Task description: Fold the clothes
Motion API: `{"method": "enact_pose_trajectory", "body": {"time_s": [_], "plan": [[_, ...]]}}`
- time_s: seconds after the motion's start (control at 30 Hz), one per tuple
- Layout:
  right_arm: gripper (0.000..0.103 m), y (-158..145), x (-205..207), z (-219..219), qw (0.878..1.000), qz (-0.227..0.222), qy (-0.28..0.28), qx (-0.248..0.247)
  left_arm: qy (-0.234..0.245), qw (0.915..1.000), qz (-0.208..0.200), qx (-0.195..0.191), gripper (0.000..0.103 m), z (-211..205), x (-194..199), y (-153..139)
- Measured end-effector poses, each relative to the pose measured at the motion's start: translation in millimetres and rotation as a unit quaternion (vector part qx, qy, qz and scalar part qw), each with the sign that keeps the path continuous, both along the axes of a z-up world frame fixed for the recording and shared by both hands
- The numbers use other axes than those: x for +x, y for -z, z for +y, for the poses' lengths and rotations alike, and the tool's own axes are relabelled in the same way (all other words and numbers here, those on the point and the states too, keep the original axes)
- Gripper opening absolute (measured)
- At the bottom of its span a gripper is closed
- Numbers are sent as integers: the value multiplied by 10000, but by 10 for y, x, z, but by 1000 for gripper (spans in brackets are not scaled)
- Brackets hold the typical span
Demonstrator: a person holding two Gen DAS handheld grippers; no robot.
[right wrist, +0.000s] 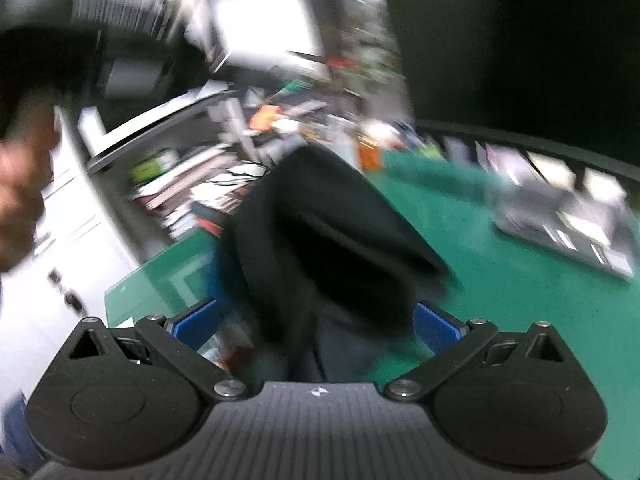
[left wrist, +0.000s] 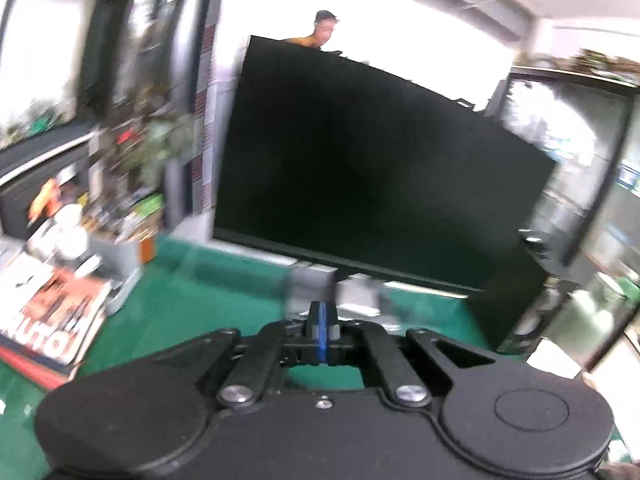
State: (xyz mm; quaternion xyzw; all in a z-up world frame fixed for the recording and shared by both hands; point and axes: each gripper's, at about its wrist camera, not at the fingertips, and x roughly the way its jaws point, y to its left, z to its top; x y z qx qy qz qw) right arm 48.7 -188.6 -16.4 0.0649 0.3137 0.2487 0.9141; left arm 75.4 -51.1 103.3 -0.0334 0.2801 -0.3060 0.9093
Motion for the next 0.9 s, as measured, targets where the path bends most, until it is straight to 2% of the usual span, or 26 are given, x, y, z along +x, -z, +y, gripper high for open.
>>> {"method": "enact_pose_trajectory", "body": {"time_s": [0.03,0.07,0.1,0.13,0.17,0.2,0.27,0.37,0.4,0.43,0.47,0.5,0.53,0.57,0.6,0.63,0.7,0.73,0.77,0.8,0.83,0.87,0.9], "plan": [[103,66,95,75,10000,-22,-29,-30,-38,9999,31,104,1,-39,6,44],[93,139,188,152,9999,-47,-37,-93,-119,9998,110,145,1,-31,19,87],[45,242,319,206,9995,152,-9,-262,-231,9994,223,143,1,9,38,131],[9,333,434,221,9983,446,-25,-384,-343,9987,337,140,1,50,56,174],[0,485,567,218,9946,953,-37,-412,-458,9979,430,152,1,110,71,213],[0,611,613,175,9924,1173,36,-377,-584,9969,490,196,2,178,85,252],[0,702,589,72,9916,1228,166,-367,-844,9940,606,340,2,314,125,364],[0,688,519,-131,9912,1219,494,-131,-1260,9818,1112,886,5,523,278,794],[0,681,506,-161,9910,1212,563,-96,-1271,9777,1309,1042,10,564,323,941],[5,669,496,-256,9901,1181,761,56,-1267,9732,1515,1175,14,591,363,1091],[15,670,508,-336,9890,1205,838,206,-1225,9695,1674,1307,17,597,391,1216],[44,690,524,-357,9884,1289,773,229,-1150,9662,1800,1441,22,589,417,1325],[62,714,537,-362,9877,1385,688,209,-1064,9636,1884,1568,26,566,431,1428],[86,737,546,-325,9878,1438,590,56,-954,9622,1916,1685,28,528,438,1510],[89,754,556,-296,9881,1435,547,-43,-832,9610,1933,1797,34,488,446,1581],[89,773,558,-240,9895,1333,516,-226,-754,9597,1915,1911,41,449,453,1641],[89,880,593,-47,9863,1294,482,-906,-660,9572,1830,2144,46,374,465,1744],[87,910,571,41,9861,1131,375,-1155,-657,9561,1763,2247,48,348,469,1779],[73,913,538,117,9874,909,185,-1285,-686,9551,1679,2341,49,329,471,1801],[46,902,513,143,9892,828,20,-1212,-738,9554,1600,2368,53,326,483,1804],[24,888,502,143,9899,862,-55,-1121,-805,9566,1526,2346,60,334,502,1793],[13,862,506,149,9898,915,-76,-1092,-882,9579,1481,2295,63,356,522,1772],[13,828,514,160,9894,963,-86,-1080,-966,9592,1455,2223,69,387,541,1744]]}}
